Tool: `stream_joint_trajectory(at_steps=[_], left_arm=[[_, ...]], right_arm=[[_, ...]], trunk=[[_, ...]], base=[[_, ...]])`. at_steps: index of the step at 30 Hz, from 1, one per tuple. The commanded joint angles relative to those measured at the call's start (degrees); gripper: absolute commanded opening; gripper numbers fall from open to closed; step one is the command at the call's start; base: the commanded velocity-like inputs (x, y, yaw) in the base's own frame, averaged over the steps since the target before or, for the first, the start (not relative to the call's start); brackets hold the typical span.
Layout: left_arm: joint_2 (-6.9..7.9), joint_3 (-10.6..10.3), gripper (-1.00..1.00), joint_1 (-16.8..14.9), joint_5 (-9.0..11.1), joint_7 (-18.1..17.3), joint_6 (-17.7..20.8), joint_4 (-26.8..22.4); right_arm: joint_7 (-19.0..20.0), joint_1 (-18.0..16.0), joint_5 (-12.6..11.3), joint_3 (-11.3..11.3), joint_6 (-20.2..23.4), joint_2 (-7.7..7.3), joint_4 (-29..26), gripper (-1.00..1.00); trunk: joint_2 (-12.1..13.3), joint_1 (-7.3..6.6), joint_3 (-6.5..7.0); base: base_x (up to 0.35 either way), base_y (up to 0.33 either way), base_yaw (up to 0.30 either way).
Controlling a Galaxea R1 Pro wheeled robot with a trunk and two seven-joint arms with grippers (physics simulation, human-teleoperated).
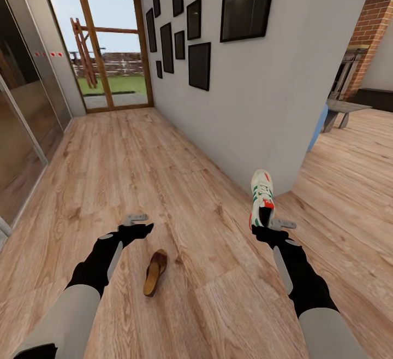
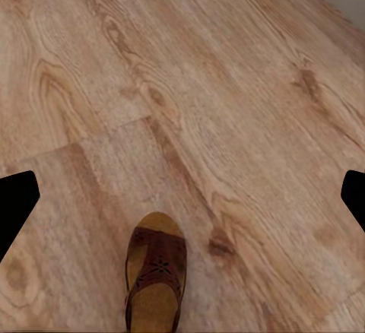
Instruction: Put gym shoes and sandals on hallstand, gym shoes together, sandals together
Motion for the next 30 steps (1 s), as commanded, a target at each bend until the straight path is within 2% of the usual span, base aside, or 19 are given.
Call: stream_joint_trajectory(at_steps=[1,8,11,16,21,26,30], left_arm=[[-0.11,0.41,1.00,-0.03,-0.59,-0.03,0.25,-0.10],[-0.28,0.41,1.00,-0.03,-0.39,7.17,-0.83,0.08],[-0.32,0.41,1.00,-0.03,-0.31,9.06,-1.63,0.49],[-0.34,0.41,1.00,-0.03,-0.26,10.17,-3.29,1.01],[-0.42,0.37,1.00,-0.03,-0.20,10.45,-3.90,1.31],[-0.66,0.33,1.00,-0.03,-0.16,10.47,-3.99,3.28],[-0.69,0.33,1.00,-0.03,-0.16,10.47,-4.03,3.81]], right_arm=[[-0.27,-0.02,-0.37,-0.05,0.28,0.03,-0.10,-1.00],[-0.24,-0.02,-0.44,-0.02,0.36,0.03,-0.57,-1.00],[-0.17,-0.02,-0.57,-0.03,0.39,0.02,-1.64,-1.00],[-0.20,-0.02,-0.83,-0.13,0.59,0.04,-2.68,-1.00],[-0.25,-0.02,-0.48,0.00,4.93,0.02,-3.35,-1.00],[-0.25,-0.02,-0.42,-0.05,5.59,-0.02,-3.55,-1.00],[-0.28,-0.02,-0.38,0.02,5.75,0.08,-3.58,-1.00]], trunk=[[-0.02,-0.01,-0.05],[-0.02,-0.01,-0.05],[-0.02,-0.01,-0.05],[-0.02,-0.01,-0.05],[-0.02,-0.01,-0.05],[-0.02,-0.01,-0.05],[-0.02,-0.01,-0.05]], base=[[0.010,0.000,0.000],[0.003,0.000,0.000],[0.000,0.000,0.000],[0.000,0.000,0.000],[0.000,0.000,0.000],[0.014,0.000,0.000],[0.231,0.000,0.000]])
